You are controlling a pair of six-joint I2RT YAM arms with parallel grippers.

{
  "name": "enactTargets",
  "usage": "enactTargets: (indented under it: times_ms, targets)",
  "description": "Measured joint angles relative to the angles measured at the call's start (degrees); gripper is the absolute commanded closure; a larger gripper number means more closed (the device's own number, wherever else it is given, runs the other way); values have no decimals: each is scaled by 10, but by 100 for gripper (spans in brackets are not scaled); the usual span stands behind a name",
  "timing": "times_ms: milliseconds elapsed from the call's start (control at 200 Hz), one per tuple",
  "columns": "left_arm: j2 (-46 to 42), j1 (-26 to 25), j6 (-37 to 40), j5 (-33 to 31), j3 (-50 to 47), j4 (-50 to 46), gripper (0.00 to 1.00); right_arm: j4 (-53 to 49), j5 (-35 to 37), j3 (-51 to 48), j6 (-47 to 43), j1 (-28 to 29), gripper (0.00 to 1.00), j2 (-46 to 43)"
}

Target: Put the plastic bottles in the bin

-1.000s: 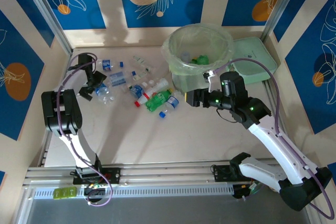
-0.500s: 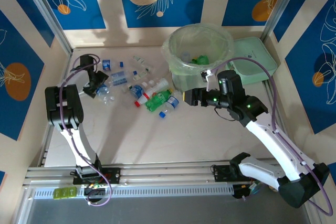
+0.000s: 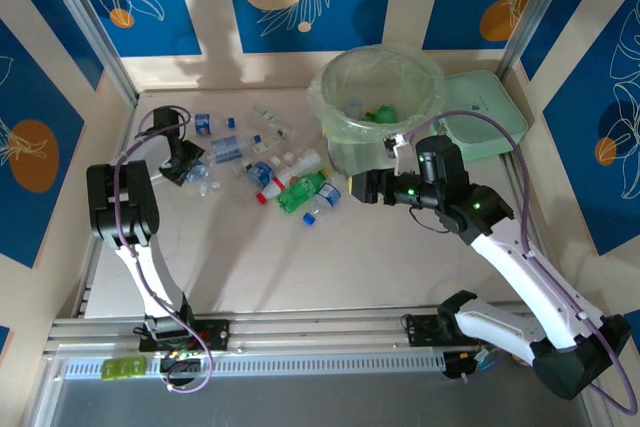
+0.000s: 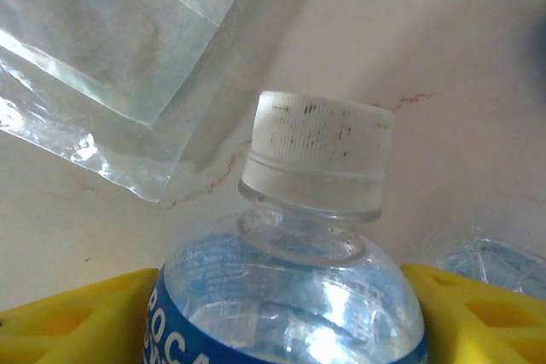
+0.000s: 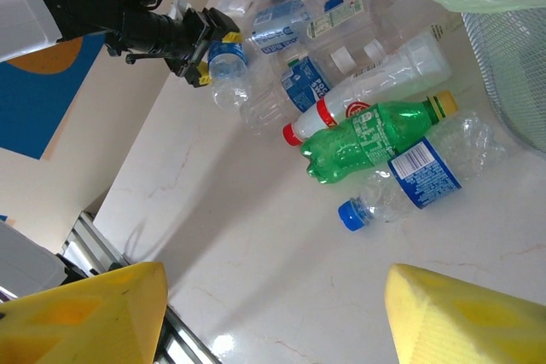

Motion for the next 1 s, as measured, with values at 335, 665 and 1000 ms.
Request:
enactTargets:
  times_ms: [335,665,1000]
  targets:
    - [-81,0,-23,-10,-21,-42,38,-15,9,2,4,14,32,-24]
    - [-295,-125,24,33,-61,3,38,-12,8,14,8,19,32,-16]
    - [-439,-220,-15,338,-246,436,38,94,-80,-4,53,24,15,0]
